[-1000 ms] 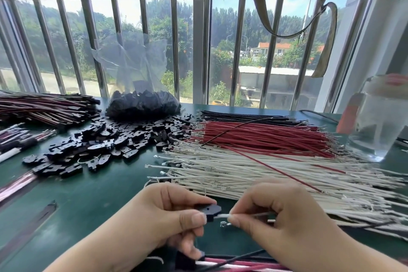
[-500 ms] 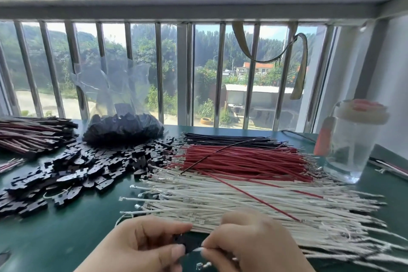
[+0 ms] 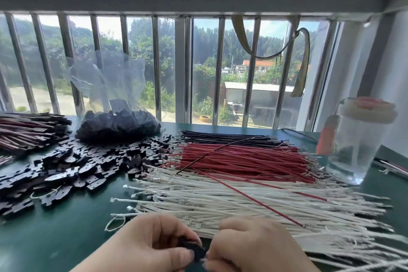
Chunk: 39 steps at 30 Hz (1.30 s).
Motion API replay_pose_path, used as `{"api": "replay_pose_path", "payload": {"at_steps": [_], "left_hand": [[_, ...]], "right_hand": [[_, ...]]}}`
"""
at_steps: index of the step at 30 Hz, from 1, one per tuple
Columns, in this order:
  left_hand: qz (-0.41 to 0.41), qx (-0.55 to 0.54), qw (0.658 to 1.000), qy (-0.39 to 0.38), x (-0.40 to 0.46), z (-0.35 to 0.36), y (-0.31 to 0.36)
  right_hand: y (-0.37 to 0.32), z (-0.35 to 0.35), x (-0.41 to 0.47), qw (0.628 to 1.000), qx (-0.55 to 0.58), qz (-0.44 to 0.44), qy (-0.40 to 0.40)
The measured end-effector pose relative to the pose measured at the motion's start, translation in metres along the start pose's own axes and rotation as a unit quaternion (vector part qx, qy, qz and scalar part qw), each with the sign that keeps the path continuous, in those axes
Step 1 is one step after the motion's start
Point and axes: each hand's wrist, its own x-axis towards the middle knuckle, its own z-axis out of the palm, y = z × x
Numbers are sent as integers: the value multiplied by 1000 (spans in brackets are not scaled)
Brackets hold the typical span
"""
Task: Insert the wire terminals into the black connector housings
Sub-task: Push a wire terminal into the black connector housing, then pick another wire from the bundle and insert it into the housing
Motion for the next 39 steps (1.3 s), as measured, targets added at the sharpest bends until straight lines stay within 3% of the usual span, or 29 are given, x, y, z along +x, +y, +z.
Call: {"api": "replay_pose_path", "payload": {"at_steps": [4, 8, 12, 16, 20, 23, 25, 28, 31, 34, 37, 39], "left_hand": [[-7, 18, 999, 29, 8, -8, 1], [-21, -25, 996, 88, 9, -23, -6], [-27, -59, 990, 127, 5, -23, -11], [-12, -76, 988, 134, 1, -18, -9], [0, -88, 985, 147, 0, -17, -7], [4, -85, 984, 155, -1, -15, -5], [4, -78, 984, 157, -1, -15, -4], [2, -71, 984, 162, -2, -15, -4], [-3, -72, 986, 148, -4, -16, -3], [-23, -66, 991, 110, -8, -18, -3], [-29, -41, 994, 100, -10, -17, -4], [-24, -27, 995, 89, -11, -17, -4]], "right_hand": [[10, -21, 13, 982, 140, 80, -101], [35, -29, 36, 965, 189, 179, -41], [50, -2, 76, 973, 17, 215, -87], [57, 6, 93, 959, 16, 256, -124], [51, -19, 101, 961, -168, 180, -125], [37, -46, 109, 953, -232, 143, -129], [35, -70, 112, 953, -257, 130, -99], [36, -108, 112, 945, -310, 102, 7], [36, -126, 95, 961, -238, 138, -3], [46, -108, 65, 984, -7, 161, -80], [50, -79, 34, 984, 59, 151, -69], [51, -58, 20, 984, 90, 153, -20]]}}
